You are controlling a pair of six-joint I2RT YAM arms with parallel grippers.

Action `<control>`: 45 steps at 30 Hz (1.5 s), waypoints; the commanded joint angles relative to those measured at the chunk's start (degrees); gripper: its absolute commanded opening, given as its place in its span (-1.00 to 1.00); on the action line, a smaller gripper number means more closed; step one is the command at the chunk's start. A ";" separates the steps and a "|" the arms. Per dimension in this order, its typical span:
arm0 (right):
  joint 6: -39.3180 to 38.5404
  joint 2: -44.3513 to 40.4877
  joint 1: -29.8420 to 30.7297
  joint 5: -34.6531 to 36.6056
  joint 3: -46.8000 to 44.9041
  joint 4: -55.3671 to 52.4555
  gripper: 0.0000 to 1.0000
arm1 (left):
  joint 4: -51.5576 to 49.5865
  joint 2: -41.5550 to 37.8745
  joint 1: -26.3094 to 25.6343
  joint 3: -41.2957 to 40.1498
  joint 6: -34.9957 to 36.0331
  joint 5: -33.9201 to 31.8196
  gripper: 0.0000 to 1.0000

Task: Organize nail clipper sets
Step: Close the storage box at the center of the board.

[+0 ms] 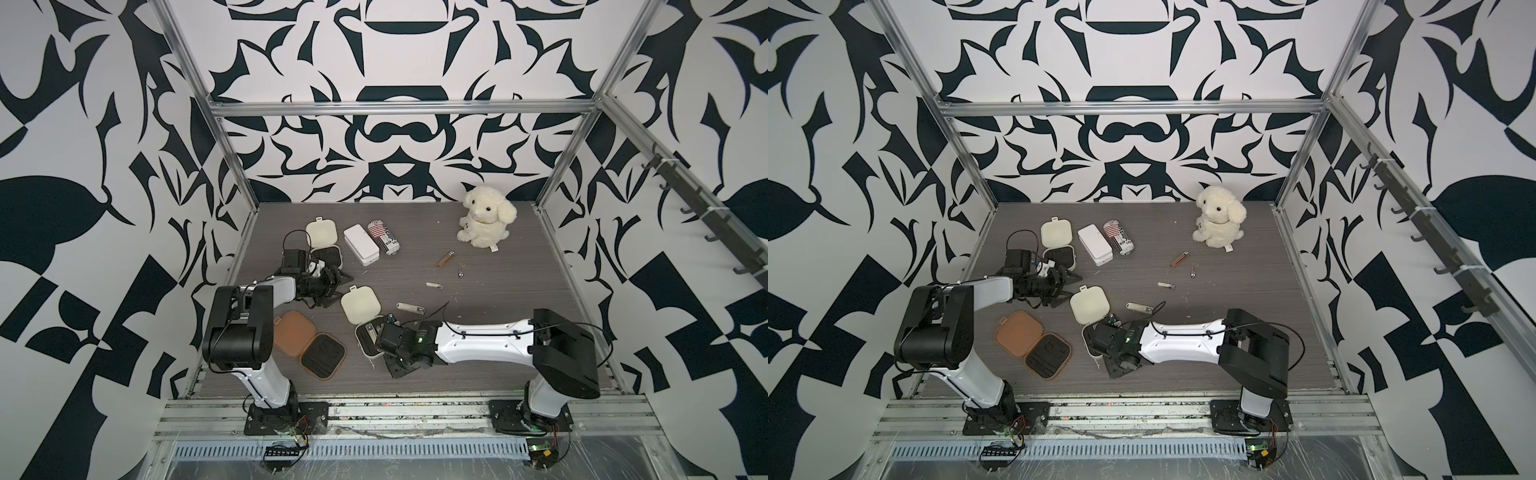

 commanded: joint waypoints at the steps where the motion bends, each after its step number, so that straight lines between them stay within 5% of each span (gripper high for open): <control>1: 3.73 0.31 -1.15 0.23 -0.54 6.33 -0.44 | 0.92 0.15 -0.22 -1.61 -0.35 2.34 0.51; 13: 3.56 1.32 -5.94 -1.24 -1.81 9.20 -0.45 | 6.89 -5.44 -1.33 -3.88 -2.81 5.31 0.51; 35: -1.35 -0.47 -16.12 -4.06 -4.36 11.01 -0.46 | 9.49 -16.87 -11.30 -8.62 -7.87 7.05 0.52; 45: -2.15 1.57 -22.90 -9.42 -4.24 16.89 -0.47 | 12.64 -13.56 -16.46 -9.11 -10.27 4.84 0.52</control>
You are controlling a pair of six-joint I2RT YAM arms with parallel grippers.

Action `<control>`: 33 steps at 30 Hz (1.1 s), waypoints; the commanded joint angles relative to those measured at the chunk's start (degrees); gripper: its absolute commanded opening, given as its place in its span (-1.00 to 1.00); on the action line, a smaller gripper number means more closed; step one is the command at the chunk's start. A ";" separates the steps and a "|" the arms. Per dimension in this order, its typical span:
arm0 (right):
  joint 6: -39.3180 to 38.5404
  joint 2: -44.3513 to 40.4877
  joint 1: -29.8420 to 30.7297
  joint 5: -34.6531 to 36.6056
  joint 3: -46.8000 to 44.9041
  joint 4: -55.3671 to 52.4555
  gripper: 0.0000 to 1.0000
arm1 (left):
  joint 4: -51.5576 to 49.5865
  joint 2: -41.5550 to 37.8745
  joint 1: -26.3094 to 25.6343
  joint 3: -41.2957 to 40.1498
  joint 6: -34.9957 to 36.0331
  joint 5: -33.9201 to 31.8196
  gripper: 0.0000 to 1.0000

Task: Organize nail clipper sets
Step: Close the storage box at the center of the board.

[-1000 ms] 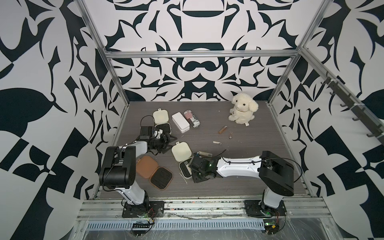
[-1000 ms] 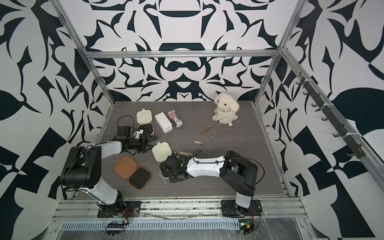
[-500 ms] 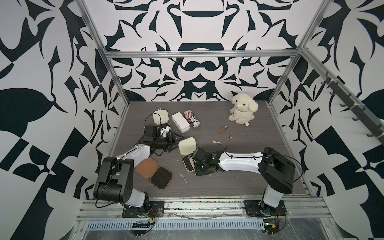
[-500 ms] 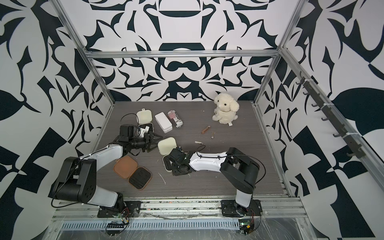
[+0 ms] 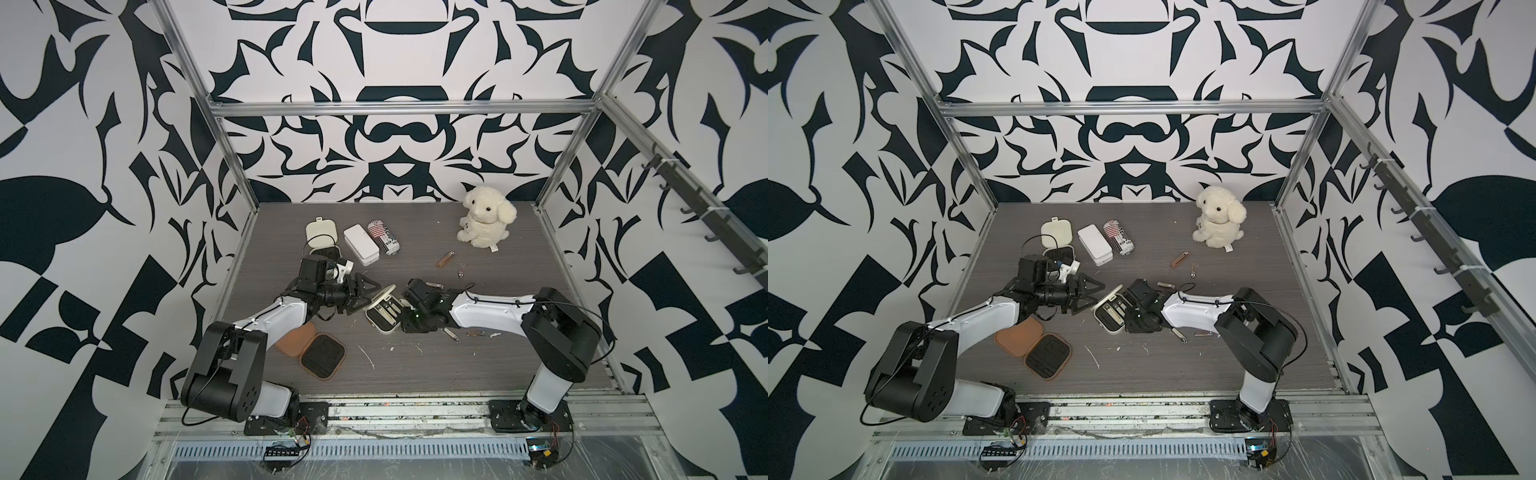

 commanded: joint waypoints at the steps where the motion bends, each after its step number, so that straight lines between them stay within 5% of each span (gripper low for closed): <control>1: -1.33 1.31 -1.37 -1.07 1.03 1.48 -0.46 | 1.40 2.38 -1.79 -0.30 -0.80 -1.33 0.51; 7: -1.50 1.20 -3.51 -0.12 3.38 -1.00 -0.43 | 1.42 5.85 -3.73 -0.04 -1.40 -4.26 0.44; 19: 4.69 -14.48 -2.71 4.80 -3.62 -0.55 -0.34 | -3.09 11.30 -4.25 0.79 -0.64 -11.25 0.28; 33: 11.59 -5.06 1.58 2.66 -0.56 9.11 -0.33 | -3.77 12.11 -4.43 0.89 -0.06 -13.13 0.29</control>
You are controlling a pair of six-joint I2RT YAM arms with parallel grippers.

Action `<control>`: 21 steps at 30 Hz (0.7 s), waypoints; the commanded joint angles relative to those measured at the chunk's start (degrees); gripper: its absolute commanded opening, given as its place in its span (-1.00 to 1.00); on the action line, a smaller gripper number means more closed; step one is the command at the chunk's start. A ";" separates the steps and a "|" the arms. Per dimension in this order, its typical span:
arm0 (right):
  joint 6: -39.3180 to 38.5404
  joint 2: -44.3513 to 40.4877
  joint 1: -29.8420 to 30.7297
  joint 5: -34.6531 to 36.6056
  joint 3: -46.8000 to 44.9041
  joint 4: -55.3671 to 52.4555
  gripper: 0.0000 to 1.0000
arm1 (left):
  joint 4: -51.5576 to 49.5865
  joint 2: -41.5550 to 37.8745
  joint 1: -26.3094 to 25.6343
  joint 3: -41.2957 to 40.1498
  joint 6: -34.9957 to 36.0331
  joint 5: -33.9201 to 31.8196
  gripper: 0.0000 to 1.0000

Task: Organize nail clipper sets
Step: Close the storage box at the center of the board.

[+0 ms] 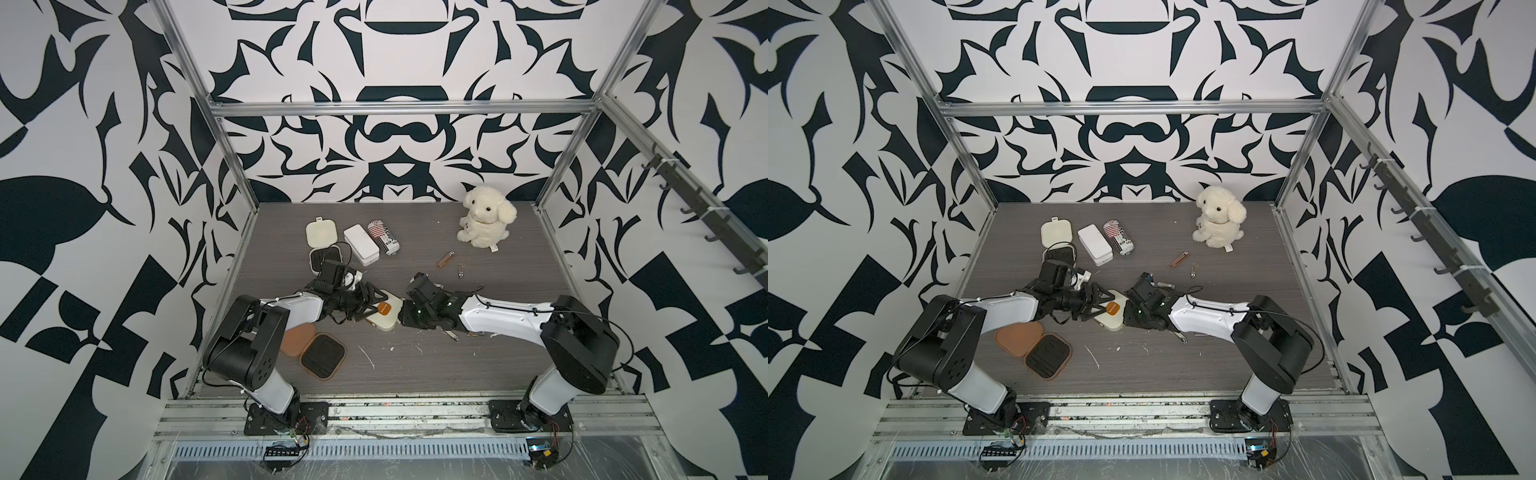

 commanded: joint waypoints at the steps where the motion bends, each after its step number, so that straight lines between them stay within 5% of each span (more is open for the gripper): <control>1: 2.45 0.47 0.04 -0.80 1.94 4.21 -0.33 | -4.42 1.99 -0.04 -0.54 1.22 -4.46 0.29; 13: 4.61 2.89 0.27 -0.77 0.33 6.95 -0.33 | -5.39 0.92 -0.04 0.50 1.21 -3.55 0.30; 21: 4.61 4.39 0.33 -0.42 0.49 7.44 -0.33 | -17.47 -7.43 0.39 7.09 5.69 -1.97 0.42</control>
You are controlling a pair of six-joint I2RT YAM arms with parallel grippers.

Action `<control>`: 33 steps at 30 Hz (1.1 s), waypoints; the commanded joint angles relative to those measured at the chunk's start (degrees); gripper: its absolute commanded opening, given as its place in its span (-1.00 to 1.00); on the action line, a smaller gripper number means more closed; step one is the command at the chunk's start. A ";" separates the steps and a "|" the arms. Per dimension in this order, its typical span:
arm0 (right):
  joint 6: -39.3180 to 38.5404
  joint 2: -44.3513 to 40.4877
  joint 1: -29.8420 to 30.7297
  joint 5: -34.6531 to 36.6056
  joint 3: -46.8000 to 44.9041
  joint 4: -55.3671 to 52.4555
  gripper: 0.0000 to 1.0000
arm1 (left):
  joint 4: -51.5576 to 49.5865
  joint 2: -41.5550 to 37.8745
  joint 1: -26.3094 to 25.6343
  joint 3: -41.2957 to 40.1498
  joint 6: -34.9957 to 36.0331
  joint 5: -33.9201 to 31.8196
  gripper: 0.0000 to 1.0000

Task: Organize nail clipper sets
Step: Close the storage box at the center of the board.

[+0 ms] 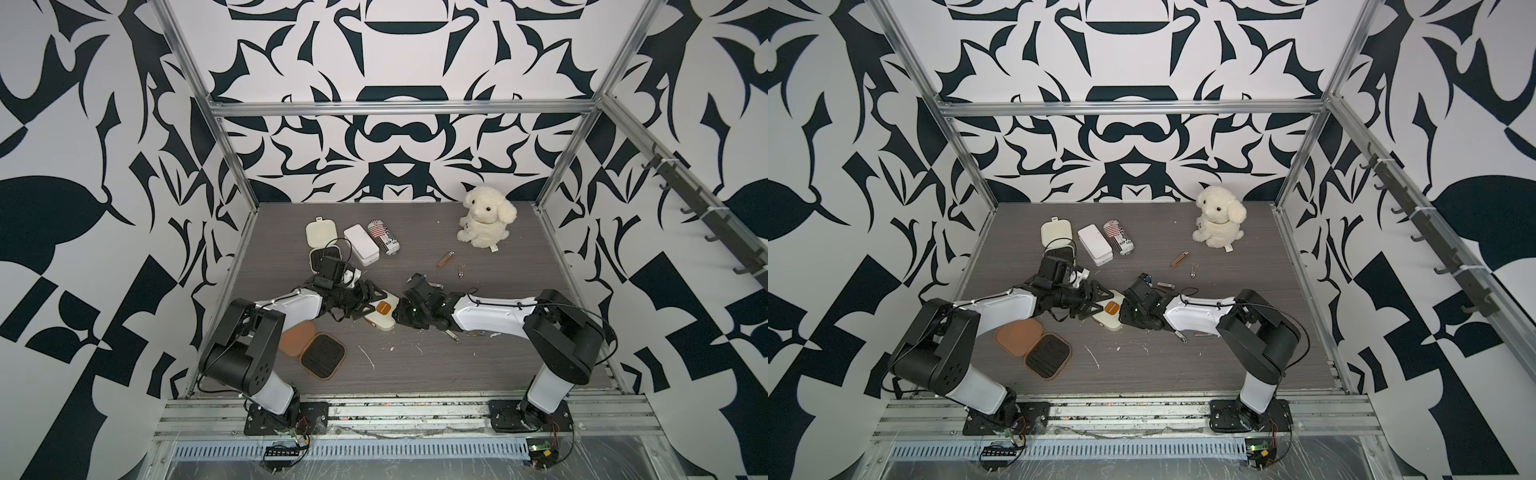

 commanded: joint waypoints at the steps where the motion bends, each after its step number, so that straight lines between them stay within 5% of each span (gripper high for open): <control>1: 0.33 0.37 0.30 1.07 0.57 0.87 -0.33 | -10.75 -4.85 0.38 4.72 4.66 -1.33 0.44; 8: -0.13 1.84 0.27 0.48 1.26 1.01 -0.33 | -31.18 -2.42 0.49 14.74 17.71 -17.15 0.49; 14: -0.72 3.06 0.30 -0.16 2.07 0.80 -0.33 | -34.63 5.13 0.49 19.20 22.65 -25.44 0.49; 33: -1.68 6.19 0.17 -0.53 3.87 -1.07 -0.32 | -28.81 12.90 -1.44 15.21 24.22 -18.24 0.31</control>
